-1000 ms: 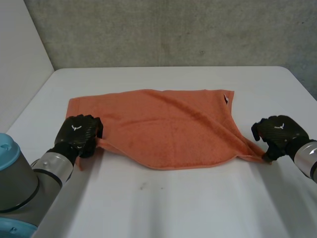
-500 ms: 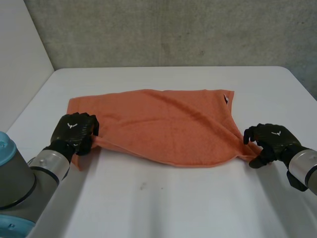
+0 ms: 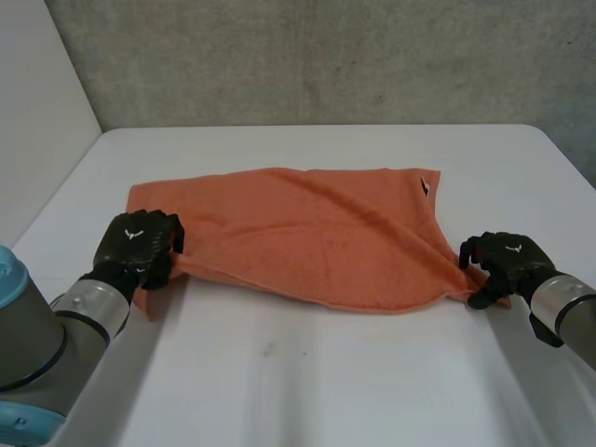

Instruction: Fold the laundry

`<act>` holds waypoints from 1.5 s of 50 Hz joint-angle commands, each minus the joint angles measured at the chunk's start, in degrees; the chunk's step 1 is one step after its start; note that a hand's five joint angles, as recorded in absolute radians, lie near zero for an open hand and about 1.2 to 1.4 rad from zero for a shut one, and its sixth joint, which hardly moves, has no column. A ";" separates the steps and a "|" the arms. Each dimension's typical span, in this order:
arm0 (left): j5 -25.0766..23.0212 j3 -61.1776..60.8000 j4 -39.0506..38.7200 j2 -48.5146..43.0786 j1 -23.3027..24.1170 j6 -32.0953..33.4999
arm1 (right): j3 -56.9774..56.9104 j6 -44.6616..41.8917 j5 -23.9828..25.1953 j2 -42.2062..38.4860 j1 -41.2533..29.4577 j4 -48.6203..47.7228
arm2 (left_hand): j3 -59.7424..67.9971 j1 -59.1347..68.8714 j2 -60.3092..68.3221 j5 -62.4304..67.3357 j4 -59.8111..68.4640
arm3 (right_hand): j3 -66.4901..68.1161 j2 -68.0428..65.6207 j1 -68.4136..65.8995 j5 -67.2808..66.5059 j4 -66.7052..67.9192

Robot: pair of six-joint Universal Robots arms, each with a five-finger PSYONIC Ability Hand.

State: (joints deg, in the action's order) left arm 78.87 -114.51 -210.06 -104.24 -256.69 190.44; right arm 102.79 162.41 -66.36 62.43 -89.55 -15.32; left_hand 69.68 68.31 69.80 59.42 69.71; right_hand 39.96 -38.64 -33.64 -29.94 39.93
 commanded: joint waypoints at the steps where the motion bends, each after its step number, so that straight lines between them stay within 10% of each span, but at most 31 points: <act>1: 0.05 0.07 0.00 0.00 -0.21 -0.07 | -2.33 0.01 -0.79 -2.48 -1.41 0.20 | 10.32 11.69 10.20 10.58 10.29 | 13.49 -14.81 -19.82 -13.52 13.52; 5: 0.05 0.16 0.00 0.00 -0.30 -0.07 | -3.74 -0.08 -2.54 -3.11 -1.59 0.73 | 10.32 11.69 10.20 10.58 10.29 | 39.91 -41.23 -46.23 -39.93 39.94; 16: -0.04 1.74 -0.26 -3.16 -0.39 -0.07 | -1.90 0.63 -3.43 4.79 -1.06 -1.38 | 10.32 11.69 10.20 10.58 10.29 | 40.04 -41.36 -46.36 -40.06 40.07; 21: 0.14 4.11 0.26 -6.50 -0.39 -0.42 | -1.63 0.54 -3.16 6.38 -0.80 -1.11 | -21.23 -19.85 -21.34 -20.97 -21.26 | 40.04 -41.36 -46.36 -40.06 40.07; 28: 0.23 5.08 0.53 -8.35 -0.91 -0.69 | -0.84 0.10 -2.90 9.20 -0.88 -1.11 | -26.67 -25.29 -26.78 -26.41 -26.70 | 40.04 -41.36 -46.36 -40.06 40.07; 67: 9.90 -1.51 12.57 -3.78 -0.03 -0.60 | -0.40 -0.17 -4.57 11.31 5.88 -1.29 | -19.10 -17.72 -19.21 -18.84 -19.13 | 40.04 -41.36 -46.36 -40.06 40.07; 71: 10.16 -2.12 12.48 -2.29 -0.12 -0.60 | -0.31 -0.17 -4.48 11.31 5.80 -1.11 | 9.16 10.54 9.05 9.42 9.13 | 40.04 -41.36 -46.36 -40.06 40.07; 75: 10.86 -2.04 11.86 0.09 -0.74 -0.60 | -0.22 -0.34 -4.22 11.92 5.44 -0.50 | 10.32 11.69 10.20 10.58 10.29 | 40.04 -41.36 -46.36 -40.06 40.07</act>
State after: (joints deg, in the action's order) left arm 89.02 -116.36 -197.61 -106.91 -256.84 189.85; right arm 102.44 162.25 -70.91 73.75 -83.77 -16.54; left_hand 61.52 61.30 61.71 51.22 61.37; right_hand 67.89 -67.70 -55.08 -55.48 68.30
